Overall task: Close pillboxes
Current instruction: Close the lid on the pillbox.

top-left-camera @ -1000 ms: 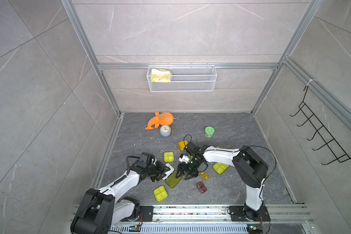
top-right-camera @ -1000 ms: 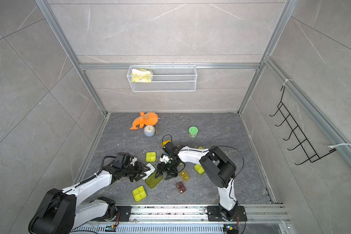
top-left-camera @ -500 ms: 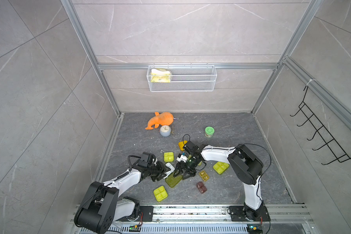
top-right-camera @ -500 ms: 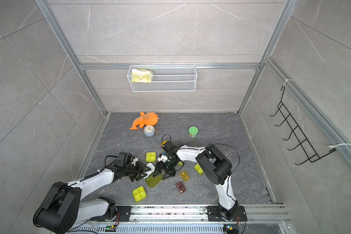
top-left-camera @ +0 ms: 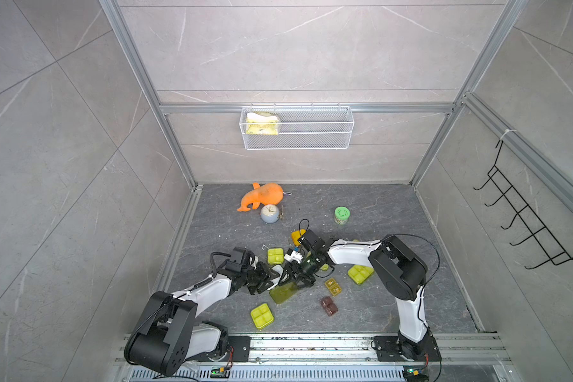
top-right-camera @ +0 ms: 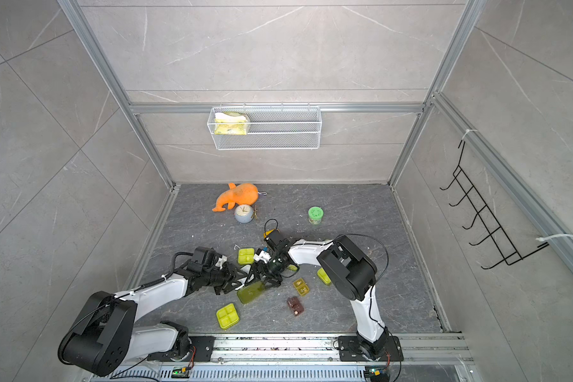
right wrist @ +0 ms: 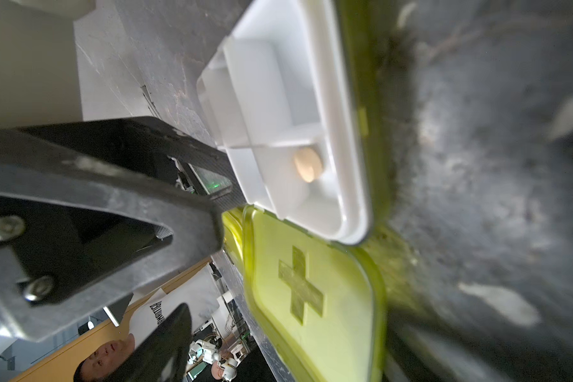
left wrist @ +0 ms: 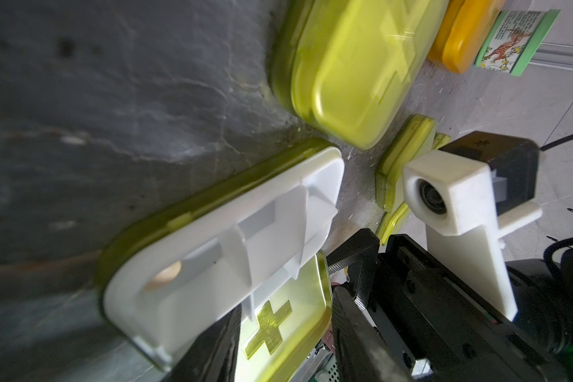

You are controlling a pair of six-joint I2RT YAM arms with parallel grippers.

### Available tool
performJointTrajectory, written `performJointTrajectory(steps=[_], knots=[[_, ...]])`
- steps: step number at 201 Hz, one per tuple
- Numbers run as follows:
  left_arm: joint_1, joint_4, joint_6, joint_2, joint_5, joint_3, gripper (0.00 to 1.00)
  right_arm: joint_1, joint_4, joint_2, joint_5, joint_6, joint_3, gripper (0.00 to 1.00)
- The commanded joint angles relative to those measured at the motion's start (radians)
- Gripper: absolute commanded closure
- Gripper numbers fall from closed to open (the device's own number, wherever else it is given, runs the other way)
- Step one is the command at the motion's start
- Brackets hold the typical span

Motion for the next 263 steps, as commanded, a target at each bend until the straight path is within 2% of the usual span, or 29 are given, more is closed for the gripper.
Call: performJointTrajectory(steps=[1,102,193,263], knots=[[0.004,-0.042,0.032,-0.009,-0.005,0.017,0.52,0.001,0.006,-0.013,-0.002,0.012,0.036,0.23],[0.051,-0.139,0.038,-0.119,0.012,0.064,0.52,0.002,-0.054,-0.033,0.009,0.008,0.098,0.22],[0.181,-0.356,0.070,-0.339,-0.046,0.085,0.49,0.002,-0.102,-0.013,0.007,-0.011,0.186,0.22],[0.190,-0.341,0.068,-0.335,-0.021,0.075,0.42,0.002,-0.133,0.001,0.004,-0.031,0.231,0.22]])
